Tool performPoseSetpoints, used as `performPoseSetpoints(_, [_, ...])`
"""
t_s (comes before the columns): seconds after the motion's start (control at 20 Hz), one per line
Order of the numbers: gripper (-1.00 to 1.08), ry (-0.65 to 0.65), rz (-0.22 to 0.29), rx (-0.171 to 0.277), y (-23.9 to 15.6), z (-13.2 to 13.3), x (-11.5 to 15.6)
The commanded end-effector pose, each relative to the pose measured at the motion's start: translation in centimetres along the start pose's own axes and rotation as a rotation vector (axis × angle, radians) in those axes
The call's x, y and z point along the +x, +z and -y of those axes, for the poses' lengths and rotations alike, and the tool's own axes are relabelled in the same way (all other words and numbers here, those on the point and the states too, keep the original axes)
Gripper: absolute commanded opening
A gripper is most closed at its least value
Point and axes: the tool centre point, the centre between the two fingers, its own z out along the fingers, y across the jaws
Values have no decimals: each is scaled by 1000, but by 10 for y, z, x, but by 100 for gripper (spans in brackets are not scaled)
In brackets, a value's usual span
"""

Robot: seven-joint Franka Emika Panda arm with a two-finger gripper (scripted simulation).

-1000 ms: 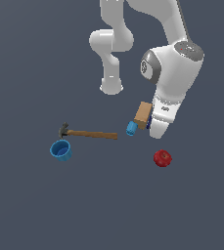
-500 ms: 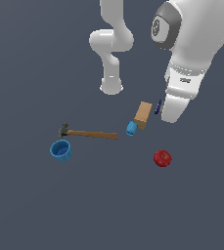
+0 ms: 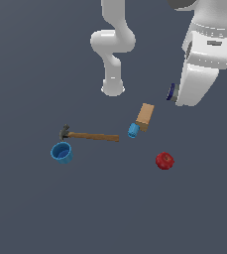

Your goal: Pick up a designated object from a clutter of objects.

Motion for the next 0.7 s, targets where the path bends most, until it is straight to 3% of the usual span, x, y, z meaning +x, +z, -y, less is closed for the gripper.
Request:
performPoseSetpoints(0.0, [-100, 1, 1, 0, -13, -2, 1])
performPoseSetpoints(0.65, [-100, 2, 1, 0, -29, -7, 4])
